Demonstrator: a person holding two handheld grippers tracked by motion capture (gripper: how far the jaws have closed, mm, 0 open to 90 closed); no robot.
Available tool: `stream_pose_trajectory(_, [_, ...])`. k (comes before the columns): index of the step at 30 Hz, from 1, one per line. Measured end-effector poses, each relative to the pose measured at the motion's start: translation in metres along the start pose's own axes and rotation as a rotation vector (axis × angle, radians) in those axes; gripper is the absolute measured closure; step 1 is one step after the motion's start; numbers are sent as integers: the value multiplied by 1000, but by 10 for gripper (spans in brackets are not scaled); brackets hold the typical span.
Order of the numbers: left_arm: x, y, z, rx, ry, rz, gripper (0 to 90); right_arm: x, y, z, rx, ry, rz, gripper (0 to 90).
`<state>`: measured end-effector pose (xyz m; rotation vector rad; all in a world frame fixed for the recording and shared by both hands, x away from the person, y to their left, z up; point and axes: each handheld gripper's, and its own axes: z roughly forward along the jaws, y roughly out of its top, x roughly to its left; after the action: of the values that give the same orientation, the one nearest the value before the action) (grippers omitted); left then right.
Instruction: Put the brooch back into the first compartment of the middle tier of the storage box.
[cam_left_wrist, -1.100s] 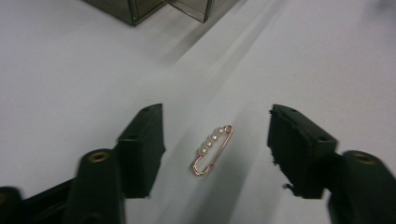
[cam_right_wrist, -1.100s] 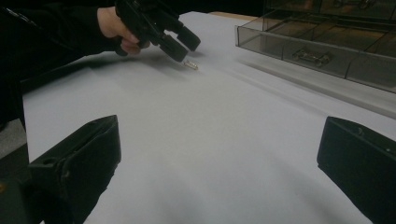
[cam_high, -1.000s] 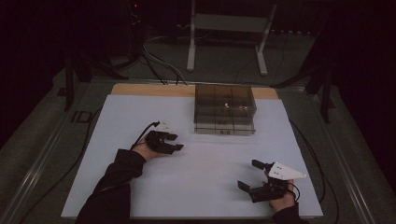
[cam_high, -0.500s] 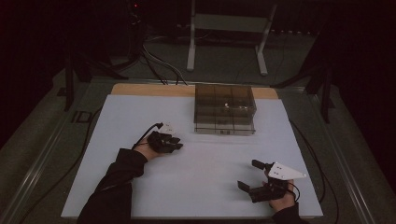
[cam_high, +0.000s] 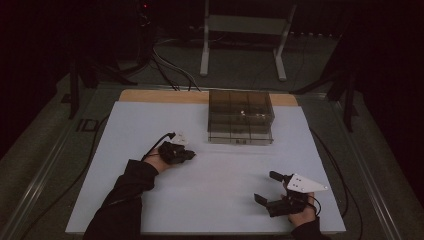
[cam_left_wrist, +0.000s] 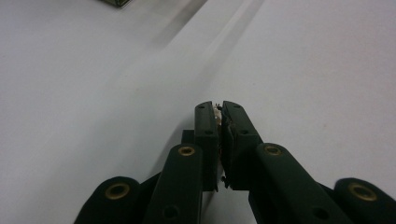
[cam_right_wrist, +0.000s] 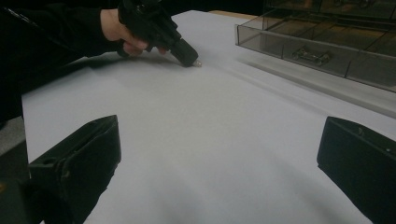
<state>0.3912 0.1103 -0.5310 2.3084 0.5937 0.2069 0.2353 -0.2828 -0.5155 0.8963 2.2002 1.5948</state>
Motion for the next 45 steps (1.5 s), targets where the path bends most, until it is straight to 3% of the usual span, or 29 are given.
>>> stream_pose_trajectory(20, [-8,10,-19,-9,-29,19,874,0,0,0,0,-2,1,0])
stream_pose_trajectory(45, [-21,47,-52,-37,-74,87,874,0,1,0,0,-14,-4,0])
